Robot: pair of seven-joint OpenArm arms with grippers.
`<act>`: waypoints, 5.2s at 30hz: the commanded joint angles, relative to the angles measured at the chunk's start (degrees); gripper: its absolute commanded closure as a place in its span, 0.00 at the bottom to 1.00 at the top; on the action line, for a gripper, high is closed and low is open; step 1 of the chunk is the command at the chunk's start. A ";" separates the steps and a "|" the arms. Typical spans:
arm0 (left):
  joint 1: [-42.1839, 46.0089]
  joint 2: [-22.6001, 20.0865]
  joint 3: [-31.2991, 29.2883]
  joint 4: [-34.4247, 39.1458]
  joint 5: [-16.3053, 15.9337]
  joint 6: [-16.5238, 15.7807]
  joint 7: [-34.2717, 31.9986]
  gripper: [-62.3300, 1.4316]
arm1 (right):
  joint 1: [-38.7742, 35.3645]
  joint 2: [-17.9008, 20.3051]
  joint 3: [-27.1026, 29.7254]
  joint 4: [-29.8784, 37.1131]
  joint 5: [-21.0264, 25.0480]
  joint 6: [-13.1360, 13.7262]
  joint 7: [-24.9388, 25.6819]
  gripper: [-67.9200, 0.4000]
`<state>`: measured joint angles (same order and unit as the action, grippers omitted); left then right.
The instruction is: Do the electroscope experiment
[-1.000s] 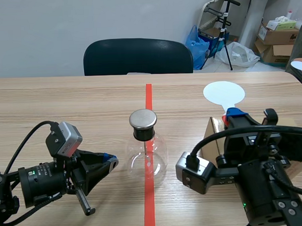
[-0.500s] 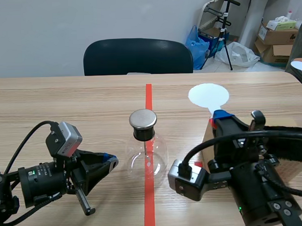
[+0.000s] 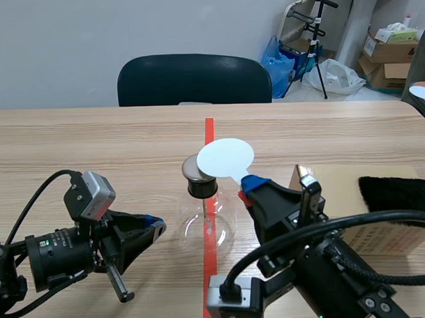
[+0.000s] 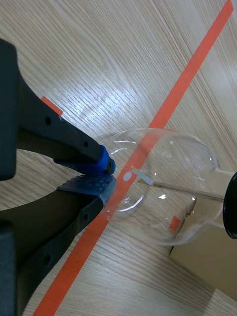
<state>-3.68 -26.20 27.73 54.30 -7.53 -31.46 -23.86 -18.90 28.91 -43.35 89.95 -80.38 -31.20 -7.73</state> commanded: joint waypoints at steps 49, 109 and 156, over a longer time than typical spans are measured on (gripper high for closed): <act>-0.28 -0.20 -0.52 0.76 -0.72 0.44 -0.81 0.93 | 0.96 -0.02 0.33 0.31 0.00 -0.68 3.45 0.98; -0.28 -0.20 -0.52 0.76 1.38 0.44 -2.29 0.93 | 0.94 -0.02 0.33 0.31 0.00 -0.68 -27.93 0.98; -0.28 -0.22 -0.52 0.76 1.40 0.44 -2.29 0.93 | 0.94 -0.02 0.33 0.31 0.00 -0.68 -27.93 0.98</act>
<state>-3.68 -26.20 27.73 54.30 -5.56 -31.11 -25.19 -18.90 28.91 -43.35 89.95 -80.14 -31.22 -35.24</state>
